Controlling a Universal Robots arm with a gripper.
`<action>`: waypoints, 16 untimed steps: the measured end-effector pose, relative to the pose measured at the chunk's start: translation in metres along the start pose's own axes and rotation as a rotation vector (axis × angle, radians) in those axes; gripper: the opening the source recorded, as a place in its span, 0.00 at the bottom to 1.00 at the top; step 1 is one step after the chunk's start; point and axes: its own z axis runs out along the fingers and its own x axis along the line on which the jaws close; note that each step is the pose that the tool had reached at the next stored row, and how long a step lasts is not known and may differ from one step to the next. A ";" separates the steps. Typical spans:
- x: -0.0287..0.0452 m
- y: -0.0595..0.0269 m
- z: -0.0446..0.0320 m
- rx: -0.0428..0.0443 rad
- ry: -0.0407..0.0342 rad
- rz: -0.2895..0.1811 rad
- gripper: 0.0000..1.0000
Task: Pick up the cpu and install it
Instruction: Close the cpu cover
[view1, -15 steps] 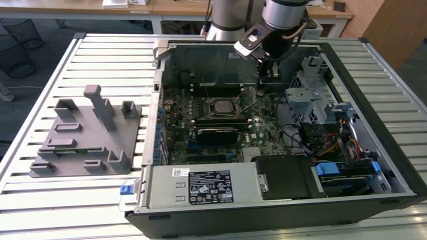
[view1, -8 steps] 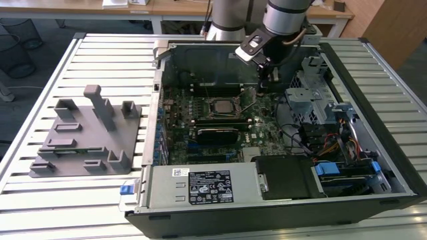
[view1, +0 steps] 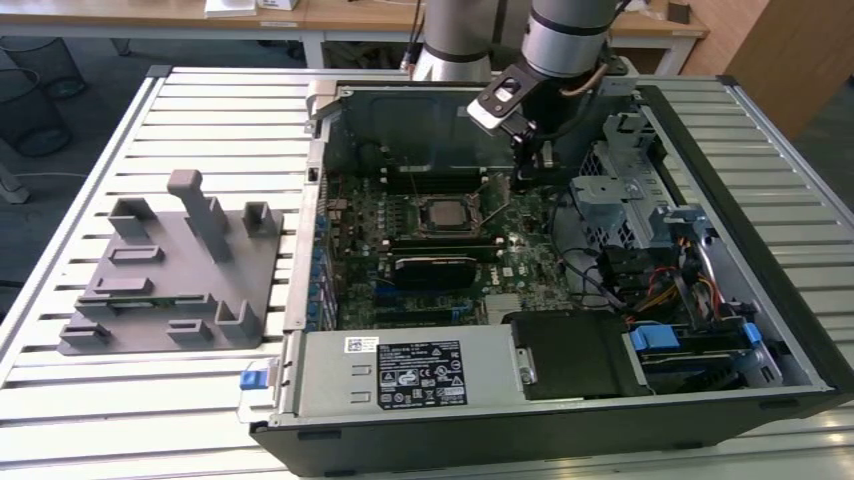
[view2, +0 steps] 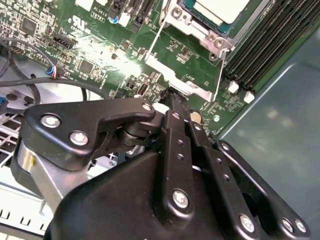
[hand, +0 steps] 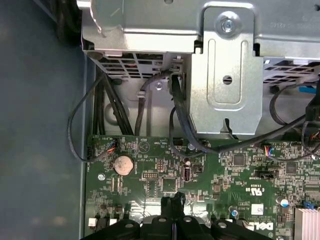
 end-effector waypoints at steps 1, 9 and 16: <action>0.0000 -0.0004 0.0000 0.0000 -0.0001 0.000 0.11; 0.0001 -0.0020 0.0000 0.0000 -0.0001 0.000 0.11; 0.0001 -0.0024 0.0001 0.0000 -0.0008 -0.001 0.11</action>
